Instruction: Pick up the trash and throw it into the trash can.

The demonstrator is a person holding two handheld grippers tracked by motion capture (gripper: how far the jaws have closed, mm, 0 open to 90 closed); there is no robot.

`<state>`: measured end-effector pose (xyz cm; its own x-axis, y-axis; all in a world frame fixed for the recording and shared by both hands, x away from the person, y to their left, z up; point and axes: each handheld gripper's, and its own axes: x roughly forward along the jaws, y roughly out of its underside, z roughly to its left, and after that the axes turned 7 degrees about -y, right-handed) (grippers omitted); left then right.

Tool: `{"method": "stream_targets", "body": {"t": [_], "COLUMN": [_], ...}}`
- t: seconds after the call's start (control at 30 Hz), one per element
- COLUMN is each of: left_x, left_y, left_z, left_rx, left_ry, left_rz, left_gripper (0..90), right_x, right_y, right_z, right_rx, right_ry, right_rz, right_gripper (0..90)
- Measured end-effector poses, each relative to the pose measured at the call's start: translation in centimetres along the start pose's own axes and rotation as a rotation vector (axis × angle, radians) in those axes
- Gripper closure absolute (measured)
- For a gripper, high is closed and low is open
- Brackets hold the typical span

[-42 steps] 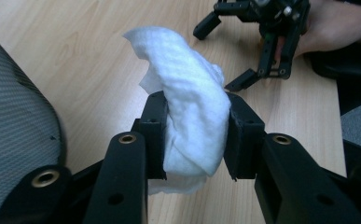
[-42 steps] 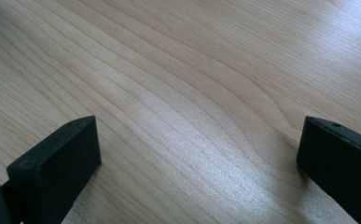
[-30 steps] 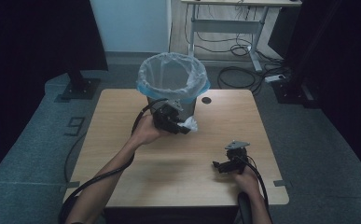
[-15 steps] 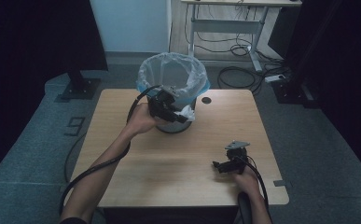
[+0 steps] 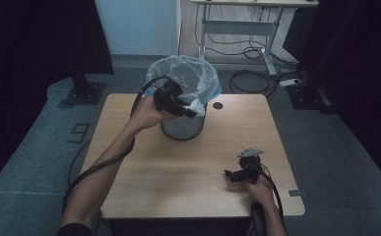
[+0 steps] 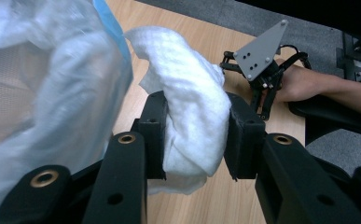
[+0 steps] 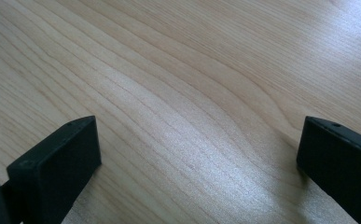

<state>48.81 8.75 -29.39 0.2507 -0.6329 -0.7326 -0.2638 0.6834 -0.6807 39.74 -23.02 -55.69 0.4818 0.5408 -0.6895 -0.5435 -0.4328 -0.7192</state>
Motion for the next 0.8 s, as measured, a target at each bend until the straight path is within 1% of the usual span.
{"method": "stream_targets", "body": {"t": [0.1,0.43,0.8], "left_x": [-0.6,-2.7,-4.1], "left_y": [-0.5,-1.5,-2.4], "left_z": [0.3,1.8,3.7], "left_rx": [-0.003,-0.039,-0.077], "left_ry": [-0.009,-0.031,-0.098], "left_rz": [-0.001,-0.017,-0.019], "left_gripper": [64.1,64.2,64.3], "right_x": [0.0,0.0,0.0], "right_y": [0.0,0.0,0.0], "right_z": [0.0,0.0,0.0], "right_rx": [0.001,0.002,0.002], "right_ry": [-0.001,-0.001,-0.001], "right_rz": [0.0,0.0,0.001], "right_gripper": [0.0,0.0,0.0]}}
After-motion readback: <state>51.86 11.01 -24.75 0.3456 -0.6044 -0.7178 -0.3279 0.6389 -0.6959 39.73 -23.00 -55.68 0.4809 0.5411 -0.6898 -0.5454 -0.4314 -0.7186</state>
